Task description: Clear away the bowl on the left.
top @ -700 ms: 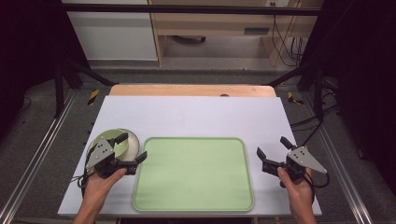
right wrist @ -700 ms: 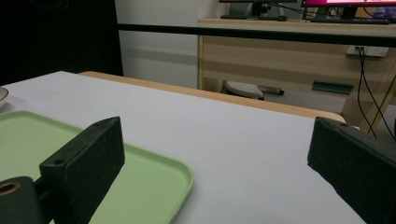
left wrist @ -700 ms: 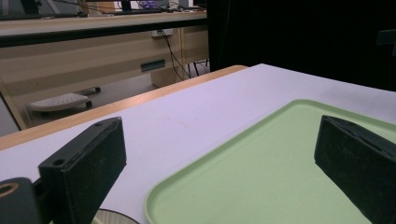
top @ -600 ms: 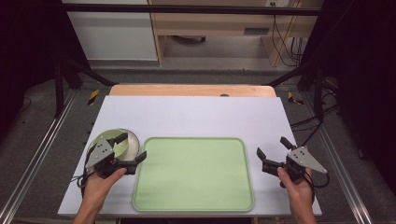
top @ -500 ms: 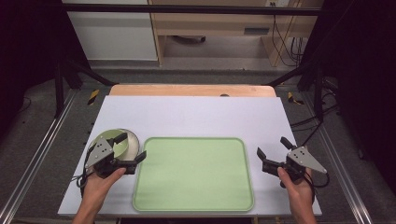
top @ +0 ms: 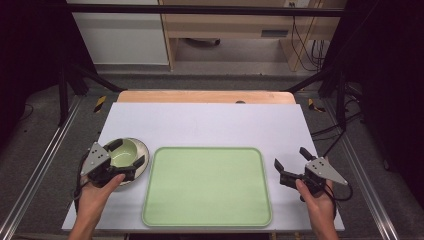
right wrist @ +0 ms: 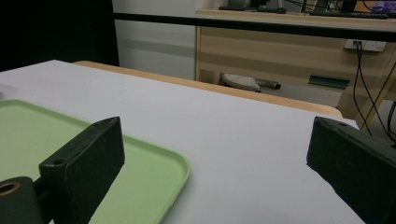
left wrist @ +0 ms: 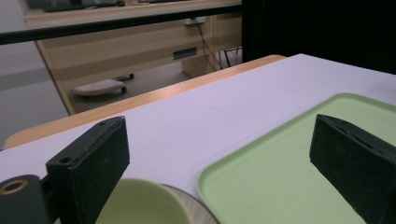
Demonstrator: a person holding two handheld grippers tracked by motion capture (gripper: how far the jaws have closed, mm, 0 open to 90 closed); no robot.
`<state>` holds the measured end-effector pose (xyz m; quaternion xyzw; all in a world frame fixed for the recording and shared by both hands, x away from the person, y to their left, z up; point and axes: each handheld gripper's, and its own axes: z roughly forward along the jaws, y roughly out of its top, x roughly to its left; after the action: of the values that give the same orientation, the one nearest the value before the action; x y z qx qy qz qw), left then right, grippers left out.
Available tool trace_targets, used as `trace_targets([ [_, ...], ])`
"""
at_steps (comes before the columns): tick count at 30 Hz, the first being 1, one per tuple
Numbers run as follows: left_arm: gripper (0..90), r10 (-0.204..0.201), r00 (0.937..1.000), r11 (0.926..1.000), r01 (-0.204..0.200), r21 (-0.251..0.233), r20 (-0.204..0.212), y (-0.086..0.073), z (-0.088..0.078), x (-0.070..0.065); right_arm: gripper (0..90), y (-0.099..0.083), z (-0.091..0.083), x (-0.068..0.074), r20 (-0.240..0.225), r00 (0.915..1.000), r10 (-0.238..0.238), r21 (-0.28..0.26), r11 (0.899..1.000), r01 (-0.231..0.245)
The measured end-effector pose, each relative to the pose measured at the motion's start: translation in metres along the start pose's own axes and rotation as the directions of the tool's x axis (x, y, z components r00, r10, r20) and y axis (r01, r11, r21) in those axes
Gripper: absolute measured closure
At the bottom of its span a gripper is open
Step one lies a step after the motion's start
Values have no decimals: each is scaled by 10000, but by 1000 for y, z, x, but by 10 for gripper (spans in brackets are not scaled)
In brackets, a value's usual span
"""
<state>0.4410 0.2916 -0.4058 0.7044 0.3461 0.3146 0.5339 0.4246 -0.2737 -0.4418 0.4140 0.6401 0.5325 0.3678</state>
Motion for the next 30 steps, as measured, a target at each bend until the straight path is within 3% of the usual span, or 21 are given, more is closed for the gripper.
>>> trace_targets([
  [8,52,35,9977,9996,-15,294,-679,2,-11,16,45,0,0,1,-18,10000,-28,28,10000,28],
  [12,58,32,9950,9970,46,776,-997,0,-14,22,46,0,1,1,-57,10000,-34,72,10000,34],
  [15,82,56,9925,9895,122,1444,-1220,1,-15,25,47,-1,2,2,-107,9999,47,80,10000,-46],
  [16,93,56,9925,9895,122,1444,-1220,1,-15,25,47,-1,2,2,-107,9999,47,80,10000,-46],
  [20,97,199,9896,9761,116,2169,-1423,5,-12,27,47,-1,1,1,-118,9999,50,66,10000,-50],
  [26,106,-183,9879,9665,569,2502,-1541,7,-5,38,47,-1,0,-2,-29,9999,110,66,9999,-110],
  [29,109,-171,9874,9644,579,2582,-1576,9,-3,43,47,-2,0,-2,-1,9998,175,92,9998,-175],
  [30,110,-22,9860,9592,492,2784,-1665,12,-2,48,47,-1,0,-2,4,9998,185,82,9998,-185],
])
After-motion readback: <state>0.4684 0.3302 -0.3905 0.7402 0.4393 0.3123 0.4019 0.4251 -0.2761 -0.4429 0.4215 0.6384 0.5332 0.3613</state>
